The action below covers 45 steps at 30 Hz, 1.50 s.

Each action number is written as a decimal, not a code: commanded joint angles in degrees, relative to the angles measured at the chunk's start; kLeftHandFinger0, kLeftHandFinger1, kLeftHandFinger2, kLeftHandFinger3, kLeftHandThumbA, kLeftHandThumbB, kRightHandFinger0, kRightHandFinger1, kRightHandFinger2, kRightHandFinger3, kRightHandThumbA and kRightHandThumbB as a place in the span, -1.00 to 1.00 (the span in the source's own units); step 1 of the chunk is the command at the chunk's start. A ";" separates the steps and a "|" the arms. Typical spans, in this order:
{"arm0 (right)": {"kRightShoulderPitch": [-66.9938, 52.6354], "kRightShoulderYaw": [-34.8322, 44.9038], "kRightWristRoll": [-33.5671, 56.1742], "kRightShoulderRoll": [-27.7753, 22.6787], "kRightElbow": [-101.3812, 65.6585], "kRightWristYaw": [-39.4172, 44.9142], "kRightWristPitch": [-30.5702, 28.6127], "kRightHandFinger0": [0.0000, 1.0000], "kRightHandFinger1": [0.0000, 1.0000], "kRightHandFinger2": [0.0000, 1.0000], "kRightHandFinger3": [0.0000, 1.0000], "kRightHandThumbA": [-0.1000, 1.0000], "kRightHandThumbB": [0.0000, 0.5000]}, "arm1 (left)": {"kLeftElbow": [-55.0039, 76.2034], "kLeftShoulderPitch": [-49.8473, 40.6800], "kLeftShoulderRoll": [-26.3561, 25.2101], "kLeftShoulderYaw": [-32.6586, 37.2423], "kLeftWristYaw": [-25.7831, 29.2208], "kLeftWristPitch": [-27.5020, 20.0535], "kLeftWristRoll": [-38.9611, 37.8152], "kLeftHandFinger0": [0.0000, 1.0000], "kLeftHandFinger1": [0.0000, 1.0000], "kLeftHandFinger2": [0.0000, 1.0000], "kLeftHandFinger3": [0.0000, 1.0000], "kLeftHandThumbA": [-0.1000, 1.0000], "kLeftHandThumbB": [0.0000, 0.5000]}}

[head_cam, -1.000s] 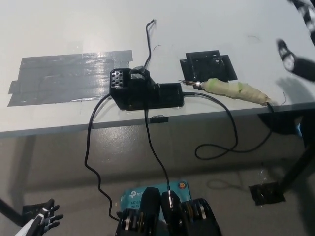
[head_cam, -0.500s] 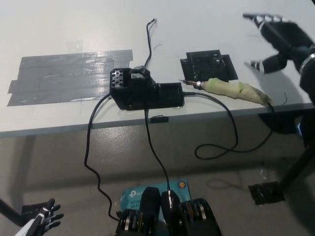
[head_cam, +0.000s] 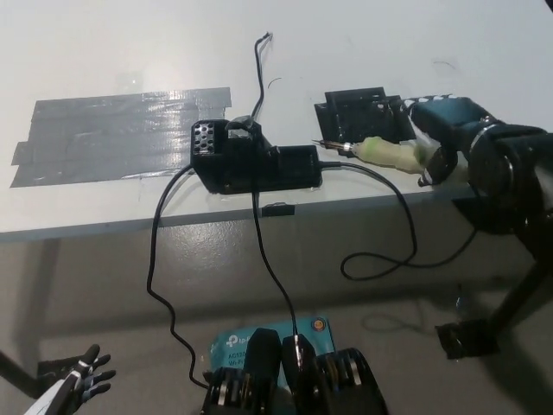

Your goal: The robot uses its right hand to grab and lift the soldering gun kept on the middle of the table and puts it in its base

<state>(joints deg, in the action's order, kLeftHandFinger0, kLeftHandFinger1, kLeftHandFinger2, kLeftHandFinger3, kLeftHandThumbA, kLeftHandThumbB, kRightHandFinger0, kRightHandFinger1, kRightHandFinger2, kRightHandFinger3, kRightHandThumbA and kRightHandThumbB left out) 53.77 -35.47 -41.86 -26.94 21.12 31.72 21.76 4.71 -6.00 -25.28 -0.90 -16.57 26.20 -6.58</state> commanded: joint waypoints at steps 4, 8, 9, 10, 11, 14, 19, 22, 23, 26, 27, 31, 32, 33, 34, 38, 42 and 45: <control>2.36 1.98 -2.25 -1.71 3.42 -1.04 0.55 1.00 1.00 1.00 1.00 0.72 0.62 | 2.14 -0.11 -1.62 -0.07 -1.45 0.73 -0.54 1.00 1.00 0.97 1.00 1.00 1.00; 1.10 3.59 -2.08 -1.89 5.05 -4.58 -0.60 1.00 1.00 1.00 1.00 0.58 0.53 | 2.15 -0.32 -1.63 0.08 -1.41 0.73 -0.16 1.00 1.00 0.99 1.00 1.00 0.94; 1.20 3.72 -2.54 -1.89 5.92 -6.07 -1.53 1.00 1.00 1.00 1.00 0.62 0.49 | 2.43 -0.41 -1.51 0.01 -1.29 0.73 -0.56 1.00 1.00 1.00 1.00 1.00 0.98; 1.39 3.87 -2.63 -1.63 6.87 -6.98 -2.12 1.00 1.00 1.00 1.00 0.62 0.44 | 2.77 -0.50 -1.57 0.08 -1.24 0.73 -0.50 1.00 1.00 1.00 1.00 1.00 0.97; 1.48 4.34 -2.34 -1.27 7.49 -8.21 -2.83 1.00 1.00 1.00 1.00 0.61 0.41 | 2.73 -0.50 -1.53 0.06 -1.18 0.73 -0.45 1.00 1.00 1.00 1.00 1.00 0.99; 1.38 4.85 -2.68 -0.71 7.10 -9.79 -3.24 1.00 1.00 1.00 1.00 0.54 0.31 | 3.10 -0.90 -1.04 0.15 -1.06 0.73 -0.24 1.00 1.00 0.97 1.00 1.00 0.95; 2.70 4.63 -2.95 1.01 8.96 -11.93 -4.52 1.00 1.00 1.00 1.00 0.59 0.33 | 2.53 -0.53 -0.58 0.24 -1.13 0.73 -0.39 1.00 1.00 0.94 1.00 1.00 1.00; 3.24 4.90 -2.58 2.14 8.70 -12.36 -5.19 1.00 1.00 1.00 1.00 0.57 0.36 | 2.40 -0.57 -0.34 0.06 -0.88 0.73 -1.26 1.00 1.00 0.95 1.00 1.00 1.00; 3.26 5.08 -2.40 2.28 8.59 -12.36 -5.17 1.00 1.00 1.00 1.00 0.54 0.36 | 2.41 -0.55 -0.37 0.13 -0.90 0.73 -1.28 1.00 1.00 0.95 1.00 1.00 1.00; 3.28 5.40 -2.26 3.32 9.33 -13.16 -5.55 1.00 1.00 1.00 1.00 0.56 0.39 | 2.04 -0.36 -0.13 0.10 -0.82 0.73 -1.22 1.00 1.00 0.99 1.00 1.00 1.00; 3.16 5.47 -2.31 3.58 9.61 -13.47 -5.64 1.00 1.00 1.00 1.00 0.57 0.43 | 2.06 -0.35 -0.16 0.14 -0.90 0.73 -1.11 1.00 1.00 0.99 1.00 1.00 0.99; 2.39 5.58 -2.56 4.19 10.22 -13.12 -5.07 1.00 1.00 1.00 1.00 0.47 0.34 | 2.69 -0.69 -0.13 0.11 -0.57 0.73 -2.00 1.00 1.00 1.00 1.00 1.00 0.84; 2.31 5.61 -2.55 4.27 10.31 -13.10 -5.00 1.00 1.00 1.00 1.00 0.44 0.30 | 2.73 -0.69 -0.15 0.11 -0.63 0.73 -2.16 1.00 1.00 1.00 1.00 1.00 0.84; 2.02 5.71 -2.58 4.17 9.95 -12.87 -4.65 1.00 1.00 1.00 1.00 0.42 0.30 | 2.81 -0.62 -0.20 0.19 -0.79 0.73 -2.39 1.00 1.00 1.00 1.00 1.00 0.84; 1.72 5.33 -2.97 4.27 10.79 -13.14 -4.61 1.00 1.00 1.00 1.00 0.43 0.27 | 2.88 -0.61 -0.22 0.26 -0.74 0.73 -1.96 1.00 1.00 0.99 1.00 1.00 0.81; 0.57 6.31 -2.46 4.17 11.91 -14.61 -4.21 1.00 1.00 1.00 1.00 0.39 0.27 | 2.58 0.00 -0.27 0.91 -0.86 0.73 -1.71 1.00 1.00 0.95 1.00 1.00 0.72; 0.38 5.85 -3.35 4.24 13.25 -14.87 -3.43 1.00 1.00 1.00 1.00 0.47 0.27 | 2.50 0.30 -0.23 1.36 -0.80 0.73 -1.59 1.00 1.00 0.96 1.00 1.00 0.81; 0.38 5.66 -3.58 4.56 14.66 -15.52 -3.51 1.00 1.00 1.00 1.00 0.50 0.33 | 2.57 0.48 -0.35 1.69 -1.20 0.73 -1.15 1.00 1.00 0.95 1.00 1.00 0.91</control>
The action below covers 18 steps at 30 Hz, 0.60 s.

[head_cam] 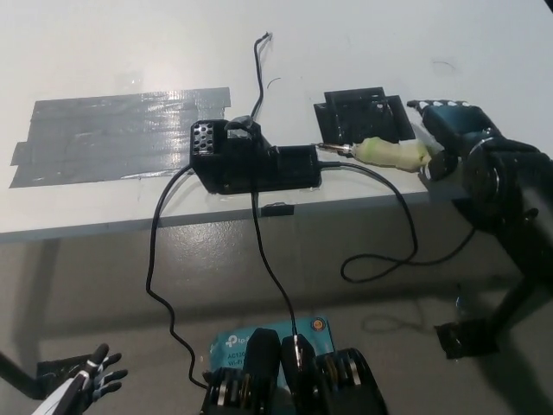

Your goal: The robot uses its right hand to grab and lift the soldering gun kept on the middle of the table and puts it in its base

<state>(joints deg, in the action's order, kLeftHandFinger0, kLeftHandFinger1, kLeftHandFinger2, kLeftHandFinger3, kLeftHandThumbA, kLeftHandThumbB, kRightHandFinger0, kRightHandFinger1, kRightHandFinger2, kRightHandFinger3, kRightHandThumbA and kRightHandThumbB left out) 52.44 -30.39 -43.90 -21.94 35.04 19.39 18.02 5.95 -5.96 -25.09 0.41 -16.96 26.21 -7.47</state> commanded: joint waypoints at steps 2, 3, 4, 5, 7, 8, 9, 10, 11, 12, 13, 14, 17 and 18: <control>1.89 0.41 -1.68 -0.04 2.09 -4.10 -0.24 1.00 1.00 1.00 1.00 0.48 0.34 | 1.63 0.49 -0.43 0.61 -0.56 0.72 -0.46 1.00 1.00 1.00 1.00 1.00 0.85; 2.15 0.18 -1.89 0.14 2.92 -4.48 -0.55 1.00 1.00 1.00 1.00 0.48 0.34 | 1.63 0.74 -0.41 0.83 -0.56 0.72 -0.33 1.00 1.00 1.00 1.00 1.00 0.85; 2.41 0.07 -1.98 0.44 3.70 -4.78 -0.60 1.00 1.00 1.00 1.00 0.48 0.36 | 1.75 0.91 -0.54 1.16 -0.68 0.72 0.29 1.00 1.00 1.00 1.00 1.00 0.86; 2.31 0.49 -1.42 0.61 3.51 -4.92 -0.93 1.00 1.00 1.00 1.00 0.44 0.38 | 1.46 1.17 -0.52 1.29 -0.78 0.72 0.40 1.00 1.00 1.00 1.00 1.00 0.98; 2.51 0.78 -0.77 1.24 3.99 -4.89 -1.25 1.00 1.00 1.00 1.00 0.41 0.37 | 1.35 1.50 -0.47 1.64 -0.68 0.72 0.28 1.00 1.00 1.00 1.00 1.00 1.00; 2.75 0.46 -0.95 1.59 4.62 -4.79 -1.27 1.00 1.00 1.00 1.00 0.45 0.38 | 1.23 1.56 -0.53 1.67 -0.85 0.72 0.07 1.00 1.00 1.00 1.00 1.00 1.00; 2.84 -0.01 -1.26 1.82 4.76 -4.35 -1.22 1.00 1.00 1.00 1.00 0.50 0.39 | 1.28 1.48 -0.46 1.71 -0.89 0.72 -0.40 1.00 1.00 1.00 1.00 1.00 1.00; 3.02 -0.51 -1.54 2.18 4.90 -3.87 -1.16 1.00 1.00 1.00 1.00 0.52 0.38 | 1.37 1.41 -0.50 1.64 -0.86 0.72 -1.07 1.00 1.00 1.00 1.00 1.00 1.00; 2.89 -0.52 -1.24 2.53 5.02 -3.70 -1.36 1.00 1.00 1.00 1.00 0.48 0.41 | 1.34 1.26 -0.45 1.59 -0.96 0.72 -1.24 1.00 1.00 1.00 1.00 1.00 0.97; 2.78 -0.50 -1.00 2.70 5.13 -3.63 -1.64 1.00 1.00 1.00 1.00 0.45 0.42 | 1.31 1.21 -0.49 1.62 -1.04 0.72 -1.34 1.00 1.00 1.00 1.00 1.00 0.99; 2.61 -0.46 -0.86 2.69 5.04 -3.59 -1.84 1.00 1.00 1.00 1.00 0.45 0.42 | 1.33 1.17 -0.57 1.72 -1.12 0.72 -1.37 1.00 1.00 1.00 1.00 1.00 1.00; 2.49 -0.14 -0.21 2.72 5.38 -3.11 -2.17 1.00 1.00 1.00 1.00 0.42 0.44 | 1.56 1.02 -0.67 1.85 -1.03 0.72 -1.22 1.00 1.00 1.00 1.00 1.00 0.99; 3.14 -0.32 -0.09 2.76 7.19 -0.24 -0.09 1.00 1.00 1.00 1.00 0.43 0.43 | 1.64 1.06 -0.68 1.96 -0.93 0.72 -1.17 1.00 1.00 1.00 1.00 1.00 1.00; 3.20 -0.48 -0.17 2.54 7.88 0.66 0.59 1.00 1.00 1.00 1.00 0.41 0.40 | 1.70 1.16 -0.68 2.11 -0.81 0.72 -0.95 1.00 1.00 1.00 1.00 1.00 0.95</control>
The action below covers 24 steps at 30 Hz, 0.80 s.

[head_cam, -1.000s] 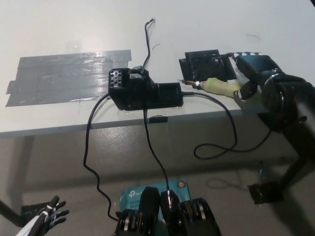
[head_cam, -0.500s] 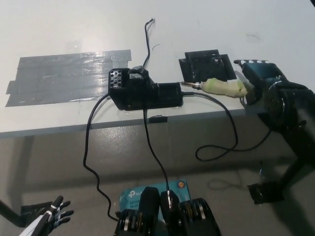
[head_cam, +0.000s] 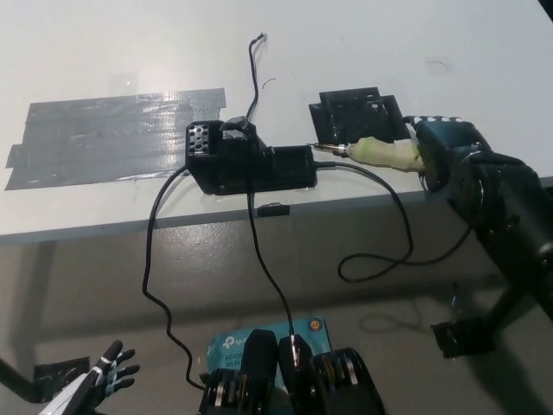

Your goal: The robot uses its right hand to grab and lift the soldering gun kept on the middle of the table and puts it in its base

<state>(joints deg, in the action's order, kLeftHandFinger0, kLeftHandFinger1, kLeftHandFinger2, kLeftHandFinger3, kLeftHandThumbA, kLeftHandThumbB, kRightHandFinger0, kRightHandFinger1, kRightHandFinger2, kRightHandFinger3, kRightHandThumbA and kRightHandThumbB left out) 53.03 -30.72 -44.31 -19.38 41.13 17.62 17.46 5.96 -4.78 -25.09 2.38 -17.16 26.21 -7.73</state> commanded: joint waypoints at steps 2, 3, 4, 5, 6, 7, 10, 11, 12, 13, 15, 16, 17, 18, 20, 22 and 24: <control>1.67 0.92 1.08 -0.48 0.87 2.45 1.78 1.00 1.00 1.00 1.00 0.33 0.35 | 1.62 0.12 -0.57 0.25 -0.72 0.72 -0.84 1.00 1.00 1.00 1.00 1.00 0.91; 1.50 1.32 1.42 -0.45 1.21 2.19 1.68 1.00 1.00 1.00 1.00 0.31 0.36 | 1.60 0.13 -0.55 0.28 -0.68 0.72 -0.81 1.00 1.00 1.00 1.00 1.00 0.90; 0.96 2.15 2.16 -0.57 0.99 2.58 2.33 1.00 1.00 1.00 1.00 0.27 0.33 | 1.73 0.10 -0.49 0.49 -0.56 0.72 -0.55 1.00 1.00 1.00 1.00 1.00 0.93; 0.46 2.69 2.69 -0.68 0.80 2.86 2.59 1.00 1.00 1.00 1.00 0.24 0.27 | 1.80 0.11 -0.57 0.74 -0.63 0.72 -0.28 1.00 1.00 1.00 1.00 1.00 1.00; 0.10 2.85 2.68 -0.82 0.29 3.06 2.81 1.00 1.00 1.00 1.00 0.24 0.27 | 1.90 0.01 -0.62 0.85 -0.65 0.72 -0.25 1.00 1.00 1.00 1.00 1.00 1.00; -0.75 3.80 3.95 -0.78 0.25 3.82 3.21 1.00 1.00 1.00 1.00 0.21 0.23 | 1.97 -0.02 -0.63 0.86 -0.78 0.72 -0.44 1.00 1.00 1.00 1.00 1.00 1.00; -0.95 3.26 3.67 -0.78 1.55 5.97 3.94 1.00 1.00 1.00 1.00 0.20 0.16 | 1.87 0.16 -1.09 1.07 -1.64 0.72 -0.98 1.00 1.00 1.00 1.00 1.00 1.00; -1.17 3.52 4.02 -0.73 1.81 5.94 4.09 1.00 0.91 0.96 1.00 0.16 0.13 | 1.90 0.23 -1.17 1.10 -1.66 0.72 -1.14 1.00 1.00 1.00 1.00 1.00 1.00; -1.20 3.59 4.21 -0.65 2.27 5.89 4.03 1.00 0.79 0.90 1.00 0.15 0.13 | 1.87 0.26 -1.19 1.15 -1.63 0.72 -1.10 1.00 1.00 1.00 1.00 1.00 0.99; -1.20 3.59 4.23 -0.65 2.26 5.90 4.04 1.00 0.78 0.89 1.00 0.14 0.13 | 1.87 0.26 -1.19 1.15 -1.62 0.72 -1.10 1.00 1.00 1.00 1.00 1.00 0.99; -0.75 5.11 6.10 0.15 3.34 7.84 6.69 -0.78 -0.97 -0.45 1.00 -0.14 0.00 | 1.67 0.62 -1.61 1.32 -1.70 0.72 -0.95 1.00 1.00 1.00 1.00 1.00 0.92; -0.78 5.05 5.99 0.13 3.01 8.41 7.43 -0.99 -1.00 -0.65 1.00 -0.21 -0.06 | 1.60 0.77 -1.58 1.31 -1.72 0.72 -1.04 1.00 1.00 1.00 1.00 1.00 0.96; -0.94 3.06 4.22 -0.33 1.96 9.96 7.60 -1.00 -1.00 -0.53 1.00 -0.26 -0.06 | 1.75 0.81 -1.60 1.33 -2.11 0.72 -1.01 1.00 1.00 1.00 1.00 1.00 0.98; -1.02 2.30 3.70 -0.44 1.76 10.49 7.70 -1.00 -0.92 -0.41 1.00 -0.33 -0.13 | 1.79 0.81 -1.63 1.41 -2.33 0.72 -1.34 1.00 1.00 1.00 1.00 1.00 1.00; -1.14 0.40 2.33 -0.71 1.60 10.58 7.42 -0.80 -0.73 -0.19 1.00 -0.36 -0.16 | 1.76 0.91 -1.54 1.63 -2.56 0.72 -1.32 1.00 1.00 1.00 1.00 1.00 1.00; -1.05 -1.52 1.19 -0.34 2.68 10.15 6.86 -0.98 -0.84 -0.31 1.00 -0.45 -0.30 | 1.75 1.10 -1.64 2.21 -2.66 0.72 -0.63 1.00 1.00 1.00 1.00 1.00 1.00; -1.40 -2.35 1.21 -0.65 1.82 10.24 7.29 -1.00 -0.96 -0.41 1.00 -0.55 -0.40 | 1.76 1.30 -1.58 2.64 -2.86 0.72 -0.49 1.00 1.00 1.00 1.00 1.00 1.00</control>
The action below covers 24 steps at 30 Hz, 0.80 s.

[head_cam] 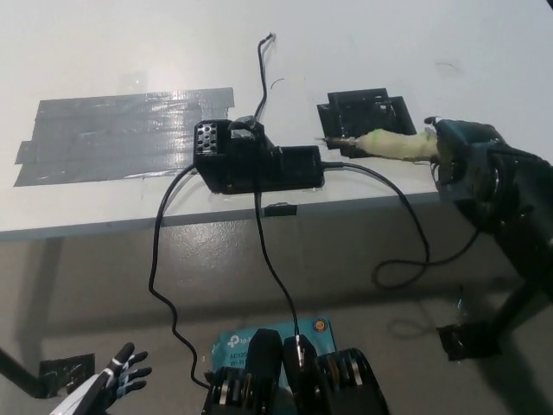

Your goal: The robot uses its right hand to grab and lift the soldering gun kept on the middle of the table and puts it in its base

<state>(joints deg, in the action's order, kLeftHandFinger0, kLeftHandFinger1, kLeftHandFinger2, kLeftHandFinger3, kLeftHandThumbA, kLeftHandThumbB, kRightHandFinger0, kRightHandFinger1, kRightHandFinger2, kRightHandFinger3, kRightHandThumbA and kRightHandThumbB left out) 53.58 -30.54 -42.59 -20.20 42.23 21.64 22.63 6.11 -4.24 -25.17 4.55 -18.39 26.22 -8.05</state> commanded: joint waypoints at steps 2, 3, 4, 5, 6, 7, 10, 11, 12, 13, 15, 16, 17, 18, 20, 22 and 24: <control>-1.66 -4.37 -1.84 0.39 1.38 6.08 1.32 -1.00 -0.91 -0.44 1.00 -0.76 -0.75 | 1.88 0.82 -1.69 1.03 -1.50 0.71 0.30 1.00 1.00 0.96 1.00 1.00 1.00; -1.54 -4.81 -2.04 0.34 1.40 5.97 0.75 -1.00 -0.89 -0.42 1.00 -0.96 -0.90 | 2.05 0.85 -1.78 1.08 -1.48 0.71 0.34 1.00 1.00 0.94 1.00 1.00 1.00; -1.23 -5.60 -2.42 0.36 1.70 5.68 -0.31 -0.93 -0.78 -0.38 0.95 -1.00 -0.99 | 2.04 0.99 -1.80 1.06 -1.52 0.71 0.12 1.00 1.00 0.97 1.00 1.00 1.00; -0.96 -6.17 -2.68 0.41 1.92 5.70 -0.48 -0.85 -0.66 -0.32 0.94 -1.00 -1.00 | 1.97 1.08 -1.76 1.03 -1.51 0.71 -0.27 1.00 1.00 0.97 1.00 1.00 1.00; -0.24 -6.89 -3.29 0.79 2.86 6.10 0.13 -0.69 -0.35 -0.17 0.87 -1.00 -1.00 | 1.92 1.43 -1.84 1.20 -1.62 0.71 -0.32 1.00 1.00 0.98 1.00 1.00 1.00; 0.35 -8.16 -4.47 0.95 3.61 5.78 0.10 -0.60 -0.03 0.05 0.76 -0.85 -1.00 | 2.03 1.72 -1.84 1.41 -1.49 0.71 -0.34 1.00 1.00 1.00 1.00 1.00 0.92; 0.63 -10.76 -6.16 1.31 3.70 4.66 -1.10 -0.76 0.02 0.35 0.56 -0.72 -0.55 | 1.74 2.49 -2.11 2.07 -2.25 0.71 -0.31 1.00 1.00 1.00 1.00 1.00 1.00; 0.52 -11.45 -6.39 1.10 3.37 4.38 -1.75 -0.78 0.02 0.41 0.51 -0.76 -0.54 | 1.67 2.73 -2.17 2.32 -2.29 0.71 -0.15 1.00 1.00 1.00 1.00 1.00 1.00; 0.61 -11.87 -6.02 1.39 3.13 5.59 -1.88 -0.75 0.03 0.41 0.46 -0.82 -0.52 | 1.61 2.98 -2.06 2.42 -2.40 0.71 -0.13 1.00 1.00 0.98 1.00 1.00 1.00; 0.69 -11.95 -5.75 1.61 3.42 5.91 -1.98 -0.81 -0.02 0.37 0.44 -0.83 -0.46 | 1.66 3.14 -2.16 2.64 -2.40 0.71 -0.15 1.00 1.00 0.97 1.00 1.00 1.00; 1.33 -12.58 -5.63 2.39 5.19 6.87 -2.50 -0.87 -0.07 0.38 0.40 -0.75 -0.29 | 1.66 3.38 -2.33 2.91 -2.56 0.71 -0.13 1.00 1.00 0.96 1.00 1.00 0.97; 1.39 -12.83 -5.66 2.44 5.24 7.14 -2.45 -0.86 -0.05 0.40 0.32 -0.75 -0.20 | 1.59 3.43 -2.32 2.92 -2.55 0.71 -0.37 1.00 1.00 0.96 1.00 1.00 0.97; 1.34 -13.15 -5.70 2.45 5.17 7.57 -2.32 -0.82 -0.02 0.43 0.25 -0.73 -0.11 | 1.54 3.56 -2.35 3.01 -2.60 0.71 -0.66 1.00 0.98 0.96 1.00 1.00 0.90; 1.13 -13.19 -5.50 2.47 5.29 8.19 -1.65 -0.74 0.04 0.49 0.21 -0.73 -0.10 | 1.62 3.63 -2.39 3.07 -2.82 0.71 -0.89 1.00 0.96 0.96 1.00 1.00 0.86; 1.24 -13.20 -5.25 2.87 6.61 9.88 -0.21 -0.46 0.26 0.58 0.22 -0.70 -0.10 | 1.68 3.70 -2.54 3.06 -3.34 0.71 -1.19 1.00 0.94 0.95 1.00 1.00 0.88; 1.52 -12.58 -4.82 3.49 8.29 10.68 1.49 -0.44 0.27 0.61 0.40 -0.75 -0.22 | 1.76 3.81 -2.76 3.23 -3.41 0.71 -0.89 1.00 0.94 0.95 1.00 1.00 0.95; 1.90 -11.58 -3.65 4.11 10.63 11.94 2.36 0.18 0.81 1.00 1.00 -0.70 -0.17 | 1.92 3.88 -2.92 3.35 -3.77 0.71 -0.98 1.00 0.95 0.96 1.00 1.00 0.90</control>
<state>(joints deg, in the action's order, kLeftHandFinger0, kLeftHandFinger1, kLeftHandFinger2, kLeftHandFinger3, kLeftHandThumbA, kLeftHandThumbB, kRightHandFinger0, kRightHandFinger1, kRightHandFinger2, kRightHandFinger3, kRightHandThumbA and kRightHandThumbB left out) 57.58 -42.10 -49.46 -18.19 47.21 22.76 23.58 6.34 -1.18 -25.52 7.75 -20.11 26.21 -8.28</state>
